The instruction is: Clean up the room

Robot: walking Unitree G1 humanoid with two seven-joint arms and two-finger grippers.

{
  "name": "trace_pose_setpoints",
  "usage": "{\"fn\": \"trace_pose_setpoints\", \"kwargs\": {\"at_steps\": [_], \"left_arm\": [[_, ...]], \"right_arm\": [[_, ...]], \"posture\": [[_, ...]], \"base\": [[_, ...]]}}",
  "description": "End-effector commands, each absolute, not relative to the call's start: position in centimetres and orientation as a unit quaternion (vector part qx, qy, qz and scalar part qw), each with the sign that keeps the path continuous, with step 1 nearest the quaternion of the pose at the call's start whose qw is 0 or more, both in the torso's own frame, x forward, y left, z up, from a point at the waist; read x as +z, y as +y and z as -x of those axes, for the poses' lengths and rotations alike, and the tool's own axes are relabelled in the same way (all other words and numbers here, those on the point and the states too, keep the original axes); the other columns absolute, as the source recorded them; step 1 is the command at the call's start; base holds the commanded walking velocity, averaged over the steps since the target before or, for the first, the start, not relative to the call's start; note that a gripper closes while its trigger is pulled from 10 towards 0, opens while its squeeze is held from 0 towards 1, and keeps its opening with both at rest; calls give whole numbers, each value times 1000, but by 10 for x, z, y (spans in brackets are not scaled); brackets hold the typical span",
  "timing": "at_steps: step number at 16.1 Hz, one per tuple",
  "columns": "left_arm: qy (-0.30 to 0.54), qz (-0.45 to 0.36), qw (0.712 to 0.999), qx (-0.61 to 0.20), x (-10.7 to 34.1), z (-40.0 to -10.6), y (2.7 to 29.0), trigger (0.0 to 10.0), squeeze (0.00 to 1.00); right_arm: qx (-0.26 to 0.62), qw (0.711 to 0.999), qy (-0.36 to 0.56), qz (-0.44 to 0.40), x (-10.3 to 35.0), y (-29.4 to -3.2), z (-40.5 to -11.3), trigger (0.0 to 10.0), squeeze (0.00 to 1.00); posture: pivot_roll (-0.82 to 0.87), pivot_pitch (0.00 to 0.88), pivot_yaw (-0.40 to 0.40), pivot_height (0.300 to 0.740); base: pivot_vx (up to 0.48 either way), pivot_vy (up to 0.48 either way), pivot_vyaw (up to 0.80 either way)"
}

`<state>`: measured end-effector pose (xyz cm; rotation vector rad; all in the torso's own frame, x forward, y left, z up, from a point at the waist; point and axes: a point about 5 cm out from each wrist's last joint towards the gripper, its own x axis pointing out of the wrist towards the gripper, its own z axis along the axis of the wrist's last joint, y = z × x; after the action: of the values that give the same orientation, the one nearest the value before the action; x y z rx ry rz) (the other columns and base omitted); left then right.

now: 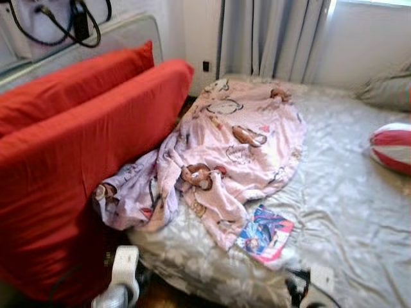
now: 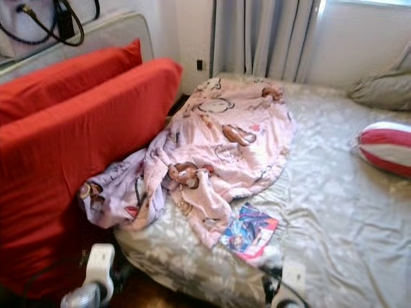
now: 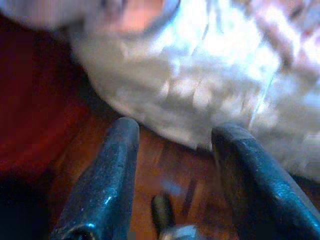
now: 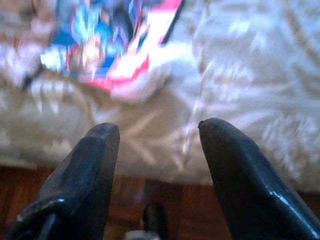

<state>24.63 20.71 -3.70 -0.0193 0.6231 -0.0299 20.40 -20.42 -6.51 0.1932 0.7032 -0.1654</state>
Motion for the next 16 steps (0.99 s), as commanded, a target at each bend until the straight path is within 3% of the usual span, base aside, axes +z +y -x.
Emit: {"fn": "trace_pose_setpoints", "kwargs": {"at_steps": [1, 4, 8, 12, 16], "left_arm": [[273, 15, 962, -10, -27, -256, 208, 10000, 0], [173, 5, 984, -44, -2, -274, 204, 10000, 0], [55, 17, 998, -24, 25, -273, 216, 10000, 0], [-3, -1, 999, -41, 47, -279, 215, 10000, 0], [9, 4, 999, -39, 46, -279, 218, 10000, 0]], "right_arm": [[-82, 943, 308, -96, -56, -205, -216, 10000, 0], [-63, 977, 187, -80, -22, -205, -250, 10000, 0], [-50, 993, 90, -52, 3, -205, -256, 10000, 0], [-48, 997, 43, -30, 17, -198, -253, 10000, 0], [-70, 996, 52, -24, 16, -204, -247, 10000, 0]], "posture": [[-2, 56, -12, 740], [-35, 50, 7, 740], [-29, 53, -5, 740], [-32, 40, -8, 740], [-38, 37, -6, 740]], "base": [[0, 0, 0], [0, 0, 0], [0, 0, 0], [0, 0, 0], [0, 0, 0]]}}
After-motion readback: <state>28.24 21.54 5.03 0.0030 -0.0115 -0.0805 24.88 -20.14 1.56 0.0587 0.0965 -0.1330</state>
